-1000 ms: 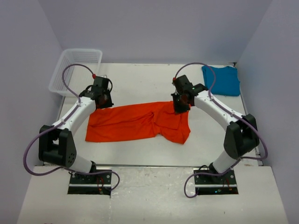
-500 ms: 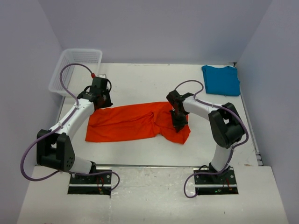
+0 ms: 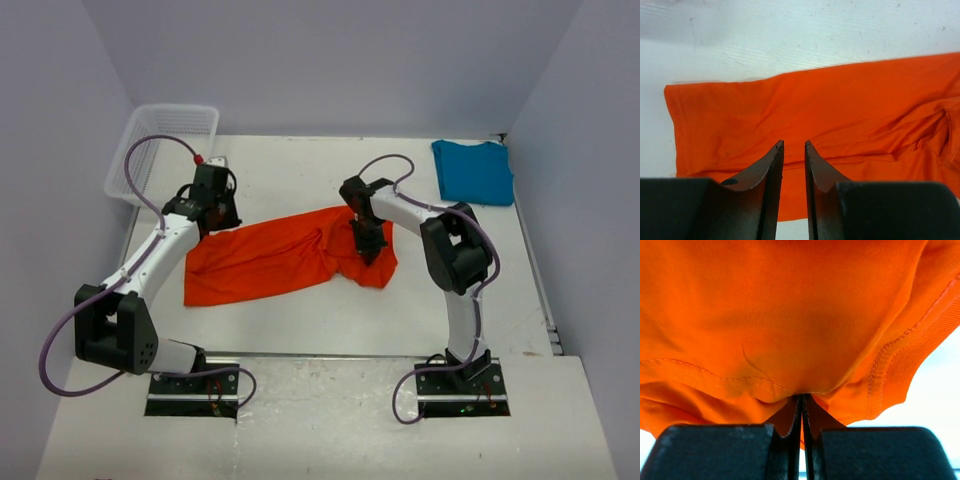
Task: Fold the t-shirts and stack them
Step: Rotate the tshirt 90 degrees
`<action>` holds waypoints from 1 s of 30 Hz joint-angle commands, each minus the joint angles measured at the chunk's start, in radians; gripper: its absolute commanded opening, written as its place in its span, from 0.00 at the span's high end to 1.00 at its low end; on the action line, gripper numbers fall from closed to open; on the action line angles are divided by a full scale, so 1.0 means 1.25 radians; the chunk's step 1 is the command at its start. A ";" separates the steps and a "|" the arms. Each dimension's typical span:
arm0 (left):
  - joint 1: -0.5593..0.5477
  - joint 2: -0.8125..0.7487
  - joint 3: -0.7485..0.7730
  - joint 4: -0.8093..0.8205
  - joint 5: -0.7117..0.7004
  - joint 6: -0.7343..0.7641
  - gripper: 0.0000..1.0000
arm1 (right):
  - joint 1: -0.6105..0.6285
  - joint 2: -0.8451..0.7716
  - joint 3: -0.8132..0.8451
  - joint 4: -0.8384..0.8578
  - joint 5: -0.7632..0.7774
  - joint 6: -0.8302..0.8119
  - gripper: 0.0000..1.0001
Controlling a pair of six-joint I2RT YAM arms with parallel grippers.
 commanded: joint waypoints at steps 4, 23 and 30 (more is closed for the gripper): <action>-0.007 -0.008 -0.008 0.028 0.006 0.025 0.75 | -0.043 0.100 0.179 -0.103 0.063 -0.012 1.00; -0.054 0.060 0.005 0.093 0.124 0.075 0.74 | -0.169 0.305 0.608 -0.179 0.098 -0.110 1.00; -0.083 0.150 0.128 0.175 0.256 0.104 0.76 | -0.169 0.039 0.435 0.074 0.177 -0.131 1.00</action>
